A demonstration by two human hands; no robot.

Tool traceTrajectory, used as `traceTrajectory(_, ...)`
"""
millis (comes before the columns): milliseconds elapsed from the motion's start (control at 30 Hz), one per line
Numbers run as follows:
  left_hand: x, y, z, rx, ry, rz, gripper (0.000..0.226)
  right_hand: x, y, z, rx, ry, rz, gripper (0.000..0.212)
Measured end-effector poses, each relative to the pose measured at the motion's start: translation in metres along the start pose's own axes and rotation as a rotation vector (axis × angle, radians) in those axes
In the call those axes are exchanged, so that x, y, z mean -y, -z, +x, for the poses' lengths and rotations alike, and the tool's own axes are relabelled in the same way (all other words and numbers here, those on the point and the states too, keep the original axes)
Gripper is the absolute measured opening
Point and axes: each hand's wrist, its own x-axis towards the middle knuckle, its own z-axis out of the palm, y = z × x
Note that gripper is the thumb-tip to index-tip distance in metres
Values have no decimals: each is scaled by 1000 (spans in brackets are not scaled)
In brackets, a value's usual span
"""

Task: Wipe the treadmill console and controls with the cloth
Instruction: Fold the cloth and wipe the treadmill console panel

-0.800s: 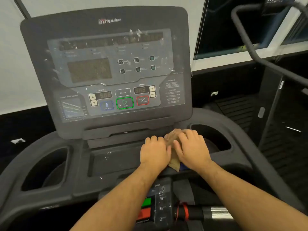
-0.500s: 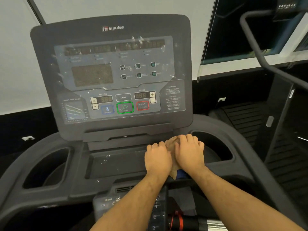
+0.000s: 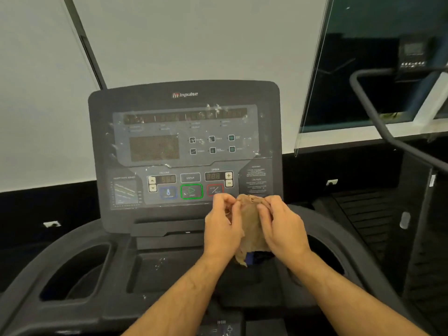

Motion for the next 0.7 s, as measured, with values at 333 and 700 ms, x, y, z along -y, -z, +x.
traceTrajectory(333, -53, 33, 157, -159, -442, 267, 11, 76, 25, 147, -218, 167, 70, 9)
traceTrajectory(700, -43, 22, 243, -298, -702, 663, 19, 75, -2, 239, -439, 169, -410, 10)
